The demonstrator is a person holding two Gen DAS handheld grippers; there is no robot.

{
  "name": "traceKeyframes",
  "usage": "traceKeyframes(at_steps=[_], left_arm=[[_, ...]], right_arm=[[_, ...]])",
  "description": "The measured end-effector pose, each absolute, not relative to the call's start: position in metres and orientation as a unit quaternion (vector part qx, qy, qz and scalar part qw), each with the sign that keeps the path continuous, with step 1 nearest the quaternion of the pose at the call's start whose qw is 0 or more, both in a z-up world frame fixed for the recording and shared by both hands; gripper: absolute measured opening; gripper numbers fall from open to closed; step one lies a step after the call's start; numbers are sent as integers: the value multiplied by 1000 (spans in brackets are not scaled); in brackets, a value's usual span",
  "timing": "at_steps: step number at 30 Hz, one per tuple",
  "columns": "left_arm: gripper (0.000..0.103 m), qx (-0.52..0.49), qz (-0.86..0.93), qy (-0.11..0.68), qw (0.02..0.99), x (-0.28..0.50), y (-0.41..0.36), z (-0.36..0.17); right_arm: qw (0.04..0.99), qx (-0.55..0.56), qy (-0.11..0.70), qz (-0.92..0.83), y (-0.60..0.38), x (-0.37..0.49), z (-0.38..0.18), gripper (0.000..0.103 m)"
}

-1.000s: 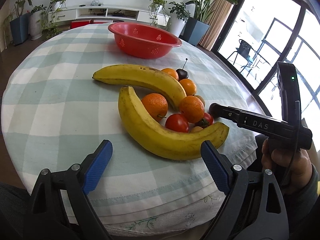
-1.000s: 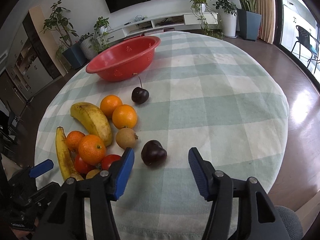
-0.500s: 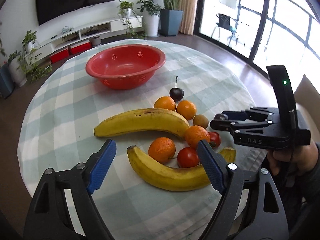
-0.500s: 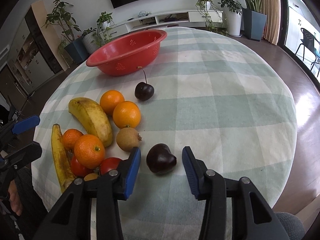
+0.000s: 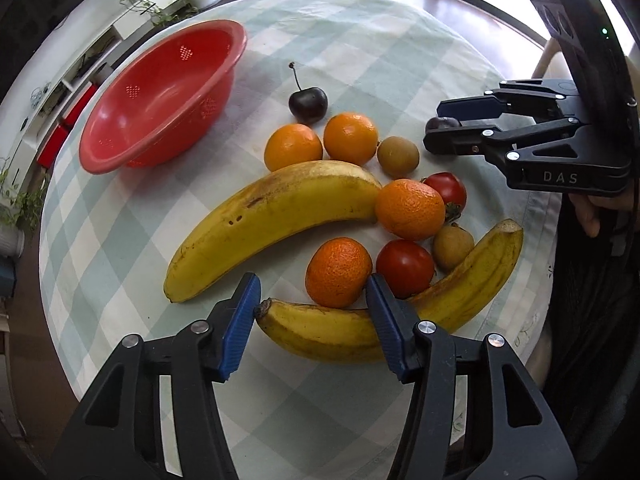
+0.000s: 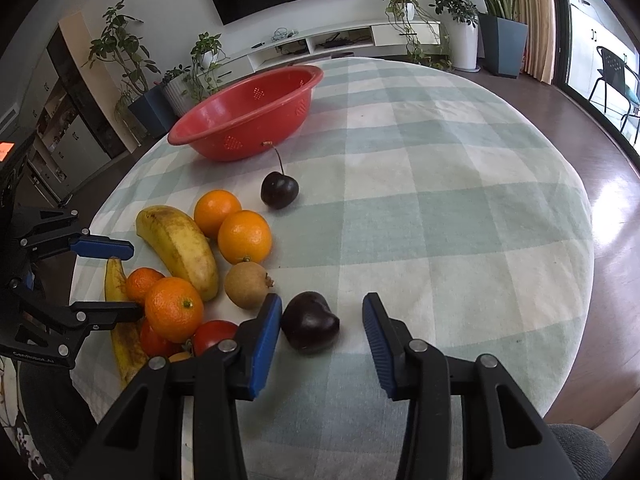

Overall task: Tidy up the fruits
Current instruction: 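Close the left tool on the orange while the right tool closes on the dark plum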

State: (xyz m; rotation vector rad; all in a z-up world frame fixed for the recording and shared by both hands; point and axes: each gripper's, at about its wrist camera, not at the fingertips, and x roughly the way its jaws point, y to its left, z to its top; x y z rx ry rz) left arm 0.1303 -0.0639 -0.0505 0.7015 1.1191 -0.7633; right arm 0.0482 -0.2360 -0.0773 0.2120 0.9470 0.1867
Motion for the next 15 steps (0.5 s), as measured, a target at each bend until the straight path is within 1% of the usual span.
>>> traceKeyframes(at_steps=[7,10,15], left_arm=[[53,379,-380,488,688,126,-86,-44],[53,396,-376,495,675,130,-92,-48],[53,382,-387,523,656,143,-92,-50]], right_arm=[[879,111,453,96,-239,47,-78,46],[879,113,453,97,-240,48,-78,46],[878,114,453,99,-240,47,-78,46]])
